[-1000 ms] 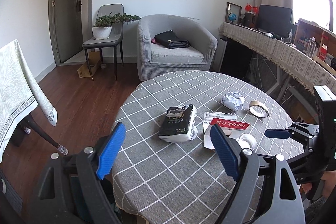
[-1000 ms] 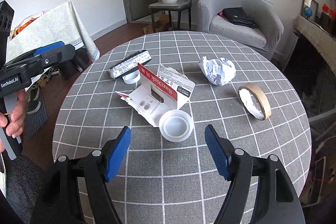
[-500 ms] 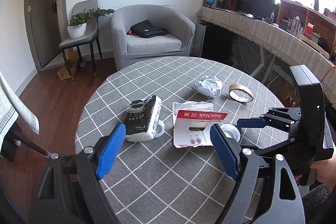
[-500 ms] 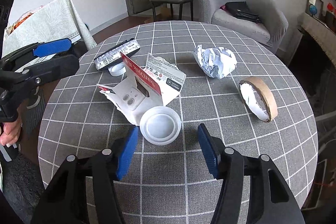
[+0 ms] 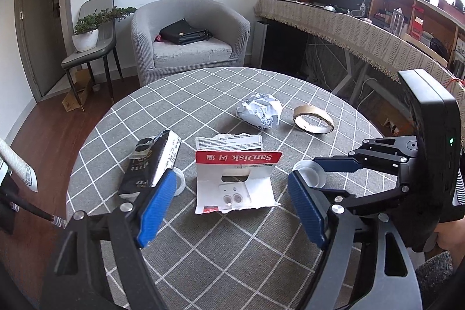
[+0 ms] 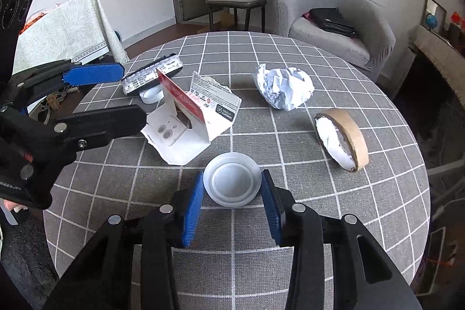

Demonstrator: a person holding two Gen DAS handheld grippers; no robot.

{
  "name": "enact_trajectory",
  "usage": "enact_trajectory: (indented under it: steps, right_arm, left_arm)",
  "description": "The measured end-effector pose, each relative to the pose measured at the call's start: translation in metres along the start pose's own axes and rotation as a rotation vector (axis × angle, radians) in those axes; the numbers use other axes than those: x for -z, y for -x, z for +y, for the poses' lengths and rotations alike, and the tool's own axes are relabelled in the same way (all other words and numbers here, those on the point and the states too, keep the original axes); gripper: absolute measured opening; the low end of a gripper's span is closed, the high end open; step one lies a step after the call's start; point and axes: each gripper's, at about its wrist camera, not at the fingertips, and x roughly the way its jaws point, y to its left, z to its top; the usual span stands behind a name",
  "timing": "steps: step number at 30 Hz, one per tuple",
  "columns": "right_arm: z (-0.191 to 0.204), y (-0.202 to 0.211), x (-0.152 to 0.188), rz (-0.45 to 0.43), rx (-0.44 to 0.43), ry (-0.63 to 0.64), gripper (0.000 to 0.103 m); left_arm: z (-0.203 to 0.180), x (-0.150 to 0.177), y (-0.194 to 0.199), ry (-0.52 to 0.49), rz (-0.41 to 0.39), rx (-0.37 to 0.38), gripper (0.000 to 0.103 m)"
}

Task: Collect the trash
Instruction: 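Grasp the SanDisk box with the left tool while the right tool grasps the white lid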

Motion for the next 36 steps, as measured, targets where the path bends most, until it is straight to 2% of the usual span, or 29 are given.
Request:
enact_trajectory:
  steps: [6,11,16,23,27,36]
  right_arm:
    - [-0.033,0.013,0.01,-0.025,0.017,-0.08,0.04]
    - [-0.049,0.019,0.018,-0.025,0.024,-0.114,0.04]
    - [-0.051,0.023,0.021,-0.035,0.011,-0.118,0.04]
    - [-0.053,0.022,0.024,-0.03,0.007,-0.128,0.04]
    - [-0.052,0.023,0.025,-0.029,0.007,-0.13,0.04]
    - [-0.047,0.032,0.017,-0.042,0.008,-0.135,0.04]
  left_arm:
    - [-0.008,-0.005,-0.017,0.011,0.023,-0.01,0.081]
    - [-0.013,-0.009,-0.028,0.001,0.045,-0.046,0.087]
    - [-0.012,-0.009,-0.04,-0.005,0.069,-0.072,0.087]
    - [-0.014,-0.015,-0.046,0.005,0.057,-0.055,0.087]
    - [-0.012,-0.016,-0.049,0.018,0.069,-0.054,0.079]
    - [-0.014,-0.016,-0.033,0.006,0.033,-0.039,0.078]
